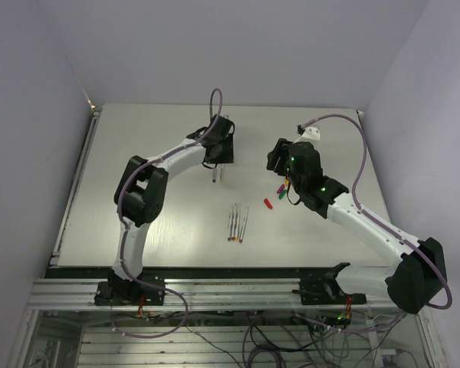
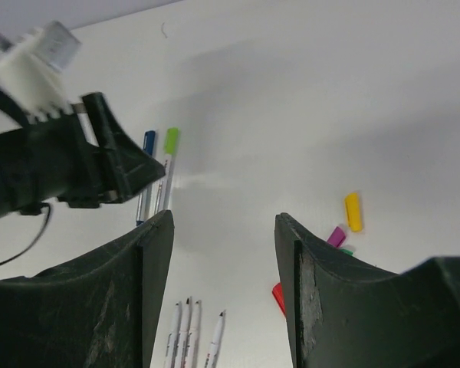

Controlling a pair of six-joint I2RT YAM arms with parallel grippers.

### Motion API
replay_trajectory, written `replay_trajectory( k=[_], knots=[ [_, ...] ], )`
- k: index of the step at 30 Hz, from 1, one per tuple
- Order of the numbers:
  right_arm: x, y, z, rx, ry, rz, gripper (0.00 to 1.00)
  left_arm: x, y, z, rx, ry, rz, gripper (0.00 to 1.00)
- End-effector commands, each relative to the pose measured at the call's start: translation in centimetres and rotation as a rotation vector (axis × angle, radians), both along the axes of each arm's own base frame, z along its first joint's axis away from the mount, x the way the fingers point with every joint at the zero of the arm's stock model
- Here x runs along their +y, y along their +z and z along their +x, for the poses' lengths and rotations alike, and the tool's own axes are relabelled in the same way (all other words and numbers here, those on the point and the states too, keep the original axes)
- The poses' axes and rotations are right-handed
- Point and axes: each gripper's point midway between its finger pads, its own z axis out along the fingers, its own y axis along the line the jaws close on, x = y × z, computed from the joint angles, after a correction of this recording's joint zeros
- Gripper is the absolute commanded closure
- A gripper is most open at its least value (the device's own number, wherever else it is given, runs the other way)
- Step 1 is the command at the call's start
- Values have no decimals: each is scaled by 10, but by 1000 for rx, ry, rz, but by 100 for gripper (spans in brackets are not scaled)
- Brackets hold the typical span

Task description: Insert the pens into the pen caps

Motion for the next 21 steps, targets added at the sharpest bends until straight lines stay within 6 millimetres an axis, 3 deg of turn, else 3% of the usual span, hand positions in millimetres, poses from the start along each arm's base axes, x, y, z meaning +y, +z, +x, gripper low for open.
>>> replay_trajectory(
  k=[1,8,14,18,21],
  knots=[
    [-13,10,2,-44,-62,2,45,-6,64,-7,-117,-36,-50,41],
    [-26,-15,-4,17,-120,-16,45,-22,63,-77,-164,-209,-9,40],
    [-42,-39,-18,76,-173,-26,45,-8,35,-150,-127,-304,103,48],
    [-48,-46,-23,89,-190,-24,45,15,22,-179,-111,-316,187,51],
    [-49,-50,-24,99,-196,-19,45,18,10,-192,-79,-336,190,51]
  ],
)
